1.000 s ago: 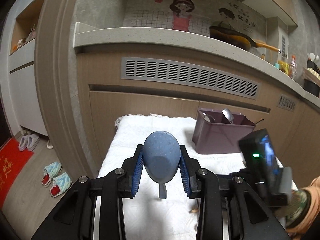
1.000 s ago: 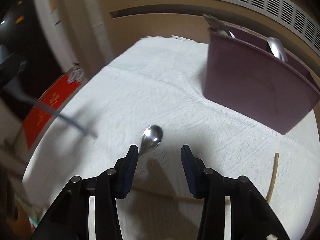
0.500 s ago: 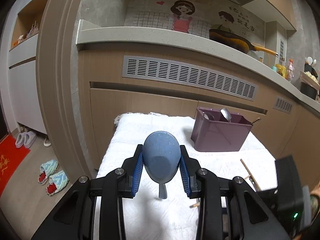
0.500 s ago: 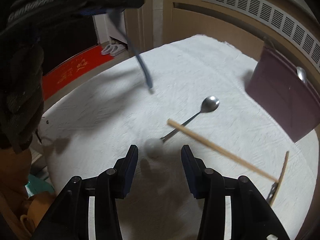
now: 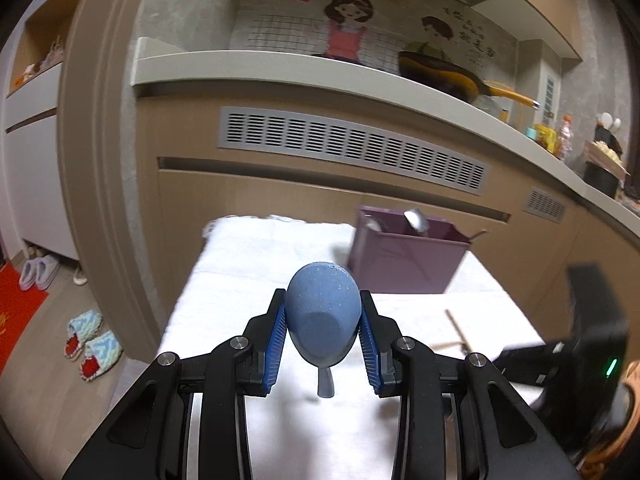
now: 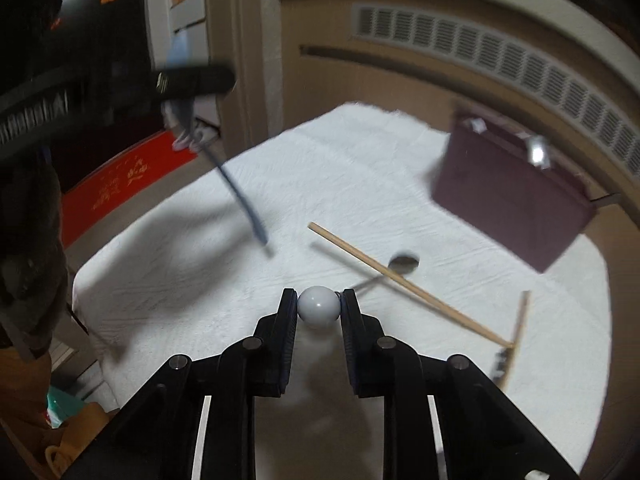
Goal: Organize utensils
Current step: 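Carry both spoons over the caddy and lower them in with both grippers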
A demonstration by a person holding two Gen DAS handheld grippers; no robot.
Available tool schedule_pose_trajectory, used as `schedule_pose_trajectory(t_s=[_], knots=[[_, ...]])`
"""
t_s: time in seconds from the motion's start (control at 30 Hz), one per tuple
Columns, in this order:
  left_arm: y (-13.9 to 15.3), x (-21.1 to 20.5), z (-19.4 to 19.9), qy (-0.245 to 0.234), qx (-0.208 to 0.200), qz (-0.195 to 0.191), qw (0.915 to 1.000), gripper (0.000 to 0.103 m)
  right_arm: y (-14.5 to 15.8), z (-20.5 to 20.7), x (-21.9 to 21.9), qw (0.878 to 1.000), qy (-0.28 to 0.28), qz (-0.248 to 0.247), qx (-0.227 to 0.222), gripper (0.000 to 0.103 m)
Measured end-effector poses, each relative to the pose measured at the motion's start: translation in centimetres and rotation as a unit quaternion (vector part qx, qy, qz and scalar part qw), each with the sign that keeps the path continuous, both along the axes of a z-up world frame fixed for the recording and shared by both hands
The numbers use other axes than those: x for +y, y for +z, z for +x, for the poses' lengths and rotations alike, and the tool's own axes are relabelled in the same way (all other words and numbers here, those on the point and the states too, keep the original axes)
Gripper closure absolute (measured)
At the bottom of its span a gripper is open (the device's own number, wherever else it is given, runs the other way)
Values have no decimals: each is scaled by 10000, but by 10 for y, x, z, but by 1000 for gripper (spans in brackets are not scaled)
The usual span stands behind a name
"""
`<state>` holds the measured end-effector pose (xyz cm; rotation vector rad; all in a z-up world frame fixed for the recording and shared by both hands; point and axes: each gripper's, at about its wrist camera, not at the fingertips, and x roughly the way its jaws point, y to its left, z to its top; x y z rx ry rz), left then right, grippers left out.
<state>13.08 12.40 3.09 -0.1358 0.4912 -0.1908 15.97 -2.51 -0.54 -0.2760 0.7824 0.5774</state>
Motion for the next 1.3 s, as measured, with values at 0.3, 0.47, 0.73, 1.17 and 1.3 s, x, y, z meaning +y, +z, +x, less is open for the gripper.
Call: schedule_pose_trajectory(t_s=[0.3, 0.47, 0.73, 1.17, 1.3], knots=[[22, -60, -8, -687, -31, 123, 9976, 68, 57, -7, -75, 9941, -725, 395, -699, 83], [27, -88, -11, -1036, 65, 232, 9943, 68, 65, -9, -97, 9914, -965, 430, -776, 83], [41, -115, -5, -1113, 183, 529, 9922, 68, 87, -18, -127, 9877, -1026, 990, -636, 83], [161, -130, 74, -868, -1056, 777, 9876, 68, 227, 39, -157, 9615, -1343, 1861, -1514, 83], [163, -134, 110, -887, -1135, 803, 9863, 68, 234, 65, -157, 9598, -1328, 1875, -1614, 83]])
